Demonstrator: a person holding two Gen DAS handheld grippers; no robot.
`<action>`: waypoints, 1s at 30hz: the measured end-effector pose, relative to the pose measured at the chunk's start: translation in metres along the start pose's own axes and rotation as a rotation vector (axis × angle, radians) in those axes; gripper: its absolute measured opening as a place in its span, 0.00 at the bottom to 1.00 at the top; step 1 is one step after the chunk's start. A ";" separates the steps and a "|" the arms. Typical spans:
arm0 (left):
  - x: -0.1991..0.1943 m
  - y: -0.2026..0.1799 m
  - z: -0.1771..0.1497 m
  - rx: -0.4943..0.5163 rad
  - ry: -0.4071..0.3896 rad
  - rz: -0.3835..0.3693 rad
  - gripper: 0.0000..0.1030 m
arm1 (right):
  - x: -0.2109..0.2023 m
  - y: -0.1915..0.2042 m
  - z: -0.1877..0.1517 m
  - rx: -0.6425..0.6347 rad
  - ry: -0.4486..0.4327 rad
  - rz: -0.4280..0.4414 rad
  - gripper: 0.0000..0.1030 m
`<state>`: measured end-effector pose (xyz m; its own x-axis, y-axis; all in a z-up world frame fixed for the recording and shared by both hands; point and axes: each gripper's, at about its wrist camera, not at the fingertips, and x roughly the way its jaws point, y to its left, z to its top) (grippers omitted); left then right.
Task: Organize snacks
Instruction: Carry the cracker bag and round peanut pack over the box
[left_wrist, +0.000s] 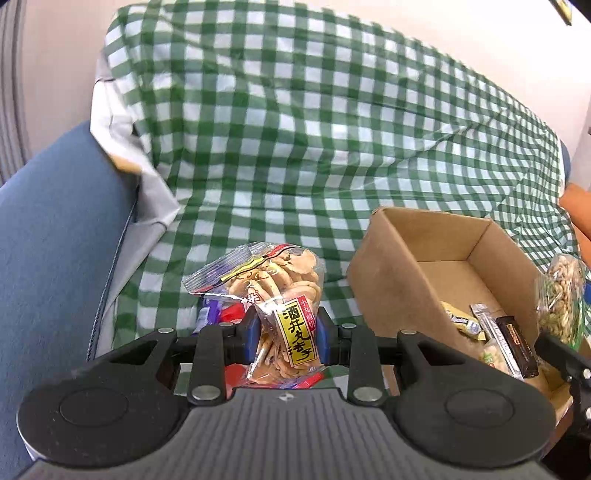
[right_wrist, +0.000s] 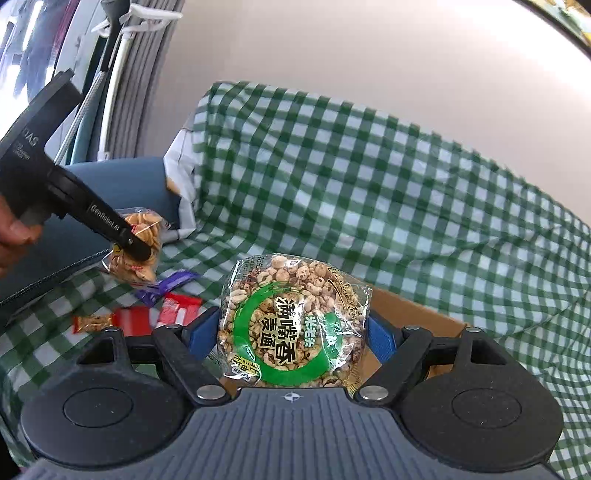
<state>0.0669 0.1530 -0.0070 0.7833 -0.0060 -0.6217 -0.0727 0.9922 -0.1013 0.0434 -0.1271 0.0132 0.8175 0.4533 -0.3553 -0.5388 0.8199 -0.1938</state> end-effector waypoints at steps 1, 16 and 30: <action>0.000 -0.002 0.001 0.006 -0.010 -0.001 0.33 | -0.001 -0.003 -0.001 0.003 -0.009 -0.004 0.80; 0.004 -0.036 0.007 0.056 -0.091 -0.069 0.33 | -0.010 -0.032 -0.015 0.034 -0.013 -0.128 0.80; -0.012 -0.078 0.005 0.089 -0.248 -0.142 0.32 | -0.007 -0.059 -0.020 0.128 -0.017 -0.240 0.80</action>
<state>0.0660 0.0761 0.0119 0.9094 -0.1257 -0.3965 0.0941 0.9907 -0.0984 0.0654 -0.1852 0.0085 0.9226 0.2456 -0.2975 -0.3000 0.9416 -0.1528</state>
